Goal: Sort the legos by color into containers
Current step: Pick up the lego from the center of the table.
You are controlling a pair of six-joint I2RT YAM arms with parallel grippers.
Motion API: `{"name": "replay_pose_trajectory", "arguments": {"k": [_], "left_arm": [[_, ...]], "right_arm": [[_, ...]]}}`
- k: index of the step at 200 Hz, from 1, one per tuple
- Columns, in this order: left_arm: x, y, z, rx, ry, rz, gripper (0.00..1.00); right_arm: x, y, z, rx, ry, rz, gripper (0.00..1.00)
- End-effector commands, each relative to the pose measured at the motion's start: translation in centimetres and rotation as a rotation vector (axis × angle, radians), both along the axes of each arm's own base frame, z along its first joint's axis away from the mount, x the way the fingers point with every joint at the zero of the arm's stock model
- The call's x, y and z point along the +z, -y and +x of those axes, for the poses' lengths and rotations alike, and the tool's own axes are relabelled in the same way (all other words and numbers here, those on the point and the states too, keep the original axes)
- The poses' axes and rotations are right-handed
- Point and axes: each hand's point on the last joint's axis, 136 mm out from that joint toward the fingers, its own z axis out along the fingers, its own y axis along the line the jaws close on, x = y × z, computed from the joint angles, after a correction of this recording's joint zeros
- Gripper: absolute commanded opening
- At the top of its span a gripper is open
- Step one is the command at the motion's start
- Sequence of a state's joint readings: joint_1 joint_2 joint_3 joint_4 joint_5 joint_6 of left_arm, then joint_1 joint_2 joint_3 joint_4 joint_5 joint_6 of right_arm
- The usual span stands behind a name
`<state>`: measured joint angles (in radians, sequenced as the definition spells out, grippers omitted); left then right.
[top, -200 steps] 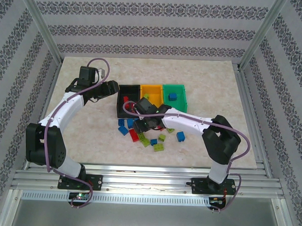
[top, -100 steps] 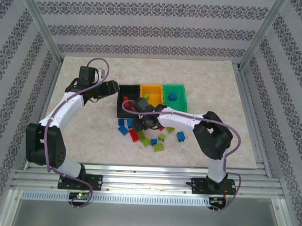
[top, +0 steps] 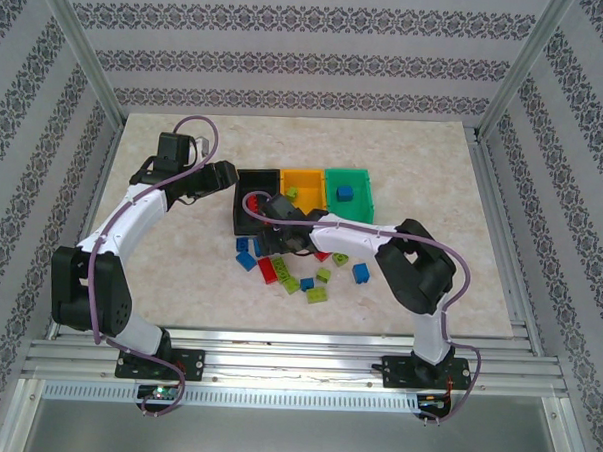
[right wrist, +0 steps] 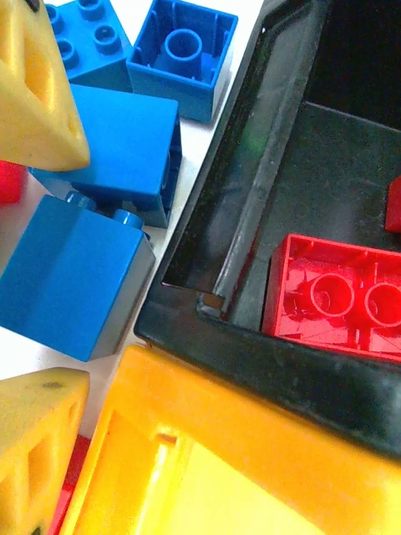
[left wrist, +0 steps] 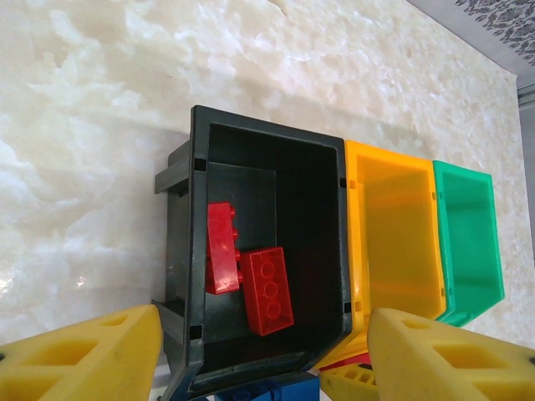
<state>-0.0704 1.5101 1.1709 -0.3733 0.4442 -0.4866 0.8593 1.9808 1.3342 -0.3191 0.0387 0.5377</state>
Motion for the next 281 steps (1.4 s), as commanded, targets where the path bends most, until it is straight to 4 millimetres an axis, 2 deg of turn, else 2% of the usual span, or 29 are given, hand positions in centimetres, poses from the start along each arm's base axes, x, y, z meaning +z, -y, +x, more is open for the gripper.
{"name": "replay_pose_trajectory", "arguments": {"k": [1,45,103,132,175,194,222,248,281], "left_arm": [[0.9,-0.2,-0.1,-0.003,0.031,-0.012,0.66],[0.9,-0.1,-0.1,-0.007,0.032,-0.017,0.66],[0.9,0.0,-0.1,-0.01,0.033,-0.021,0.66],[1.0,0.0,-0.1,-0.012,0.035,-0.024,0.66],[0.9,0.1,-0.1,-0.013,0.034,-0.023,0.66],[0.9,0.0,-0.1,-0.011,0.033,-0.024,0.66],[1.0,0.1,-0.2,-0.014,0.035,-0.024,0.66],[1.1,0.0,-0.1,-0.01,0.04,-0.022,0.66],[1.0,0.1,-0.1,-0.014,0.034,-0.026,0.66]], "right_arm": [[-1.0,0.5,0.9,-0.055,0.002,-0.008,0.63],[-3.2,1.5,0.2,-0.065,-0.027,-0.036,0.54],[-2.3,4.1,-0.7,-0.074,-0.001,-0.072,0.51],[-2.0,4.0,-1.3,-0.059,-0.003,-0.056,0.51],[-2.2,2.1,-2.0,-0.005,-0.023,-0.05,0.56],[-2.7,2.2,-2.2,-0.005,-0.031,-0.066,0.56],[-2.9,3.1,-2.2,-0.009,-0.023,-0.09,0.48],[-1.6,3.1,-2.4,-0.004,-0.015,-0.06,0.39],[1.3,3.4,-2.2,-0.009,0.026,-0.012,0.38]]}}
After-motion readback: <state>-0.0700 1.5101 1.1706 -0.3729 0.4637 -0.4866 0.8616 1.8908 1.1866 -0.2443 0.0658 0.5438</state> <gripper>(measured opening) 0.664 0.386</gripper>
